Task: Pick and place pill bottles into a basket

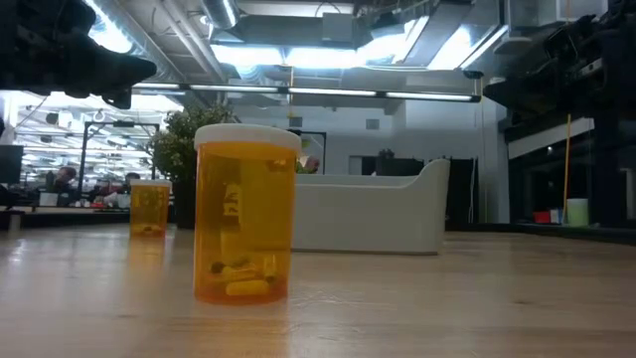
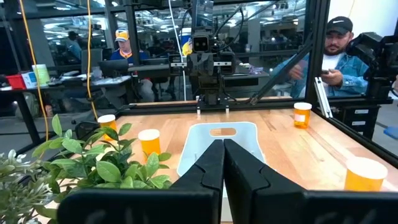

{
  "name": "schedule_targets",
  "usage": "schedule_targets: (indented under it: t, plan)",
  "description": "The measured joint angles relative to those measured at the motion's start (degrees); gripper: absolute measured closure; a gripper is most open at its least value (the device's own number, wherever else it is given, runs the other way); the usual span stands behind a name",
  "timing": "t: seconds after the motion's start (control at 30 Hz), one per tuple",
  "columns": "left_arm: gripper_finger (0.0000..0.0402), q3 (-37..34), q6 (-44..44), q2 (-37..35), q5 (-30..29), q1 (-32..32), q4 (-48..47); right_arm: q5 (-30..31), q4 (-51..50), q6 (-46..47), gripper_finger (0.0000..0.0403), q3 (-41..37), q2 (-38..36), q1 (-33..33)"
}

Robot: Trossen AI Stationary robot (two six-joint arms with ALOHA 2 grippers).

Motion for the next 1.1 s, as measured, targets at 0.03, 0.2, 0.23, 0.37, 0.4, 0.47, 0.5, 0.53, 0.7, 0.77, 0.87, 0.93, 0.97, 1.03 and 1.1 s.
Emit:
schedule_targets:
  t: [0.03,0.2,0.23,0.37,0.4,0.47,0.5,0.53,0.7,0.77,0.87,0.93,0.97,1.03,1.1]
  plan:
    - [0.0394,0.00,0.00,0.01,-0.11,0.00,0.00,0.00,0.01,-0.03,0.0393,0.00,0.00,0.00]
    - [0.0381,0.00,0.00,0.02,-0.08,0.00,0.00,0.00,-0.09,0.85,0.0393,0.00,0.00,0.00]
    - [0.0379,0.00,0.00,0.01,0.18,0.00,0.00,0.02,-0.26,1.49,0.0393,-0.01,0.00,0.00]
    - [0.0373,0.00,0.00,0.02,1.24,0.00,-0.06,0.04,-0.45,1.83,0.0393,0.00,-0.02,0.00]
    - [0.0373,0.00,-0.01,0.02,1.08,-0.02,-0.07,0.08,-0.42,2.45,0.0393,-0.02,0.00,0.00]
    - [0.0378,-0.01,-1.70,0.02,-0.29,0.00,-0.01,1.28,-0.19,4.60,0.0393,0.00,0.00,0.00]
    - [0.0381,0.00,-2.58,0.06,-1.16,0.00,0.06,2.37,-0.05,5.27,0.0393,0.00,0.00,0.00]
    - [0.0386,0.03,-2.78,0.07,-1.99,0.00,0.08,3.68,0.00,6.01,0.0393,0.00,0.00,0.00]
    - [0.0398,0.17,-2.62,0.91,-5.75,0.00,0.07,7.52,0.01,7.07,0.0393,0.00,-0.02,0.00]
    - [0.0398,0.20,-3.01,1.66,-6.22,0.00,0.08,7.76,0.22,7.00,0.0393,0.00,0.00,0.00]
    - [0.0399,0.20,-4.35,3.07,-9.59,0.22,0.59,12.34,0.03,7.52,0.0393,0.00,0.01,0.00]
    - [0.0399,0.20,-4.74,4.28,-11.54,1.03,1.88,14.11,0.04,7.48,0.0393,0.00,0.02,-0.04]
    - [0.0398,0.30,-5.01,4.87,-11.50,1.51,2.59,14.13,-0.05,7.11,0.0393,0.15,0.02,-0.02]
    - [0.0399,1.12,-5.86,6.40,-10.64,2.54,2.51,14.10,-0.79,6.11,0.0393,1.43,0.05,-0.02]
    - [0.0399,2.41,-7.10,8.26,-9.66,3.52,2.57,14.05,-0.84,5.71,0.0393,3.47,0.77,-0.02]
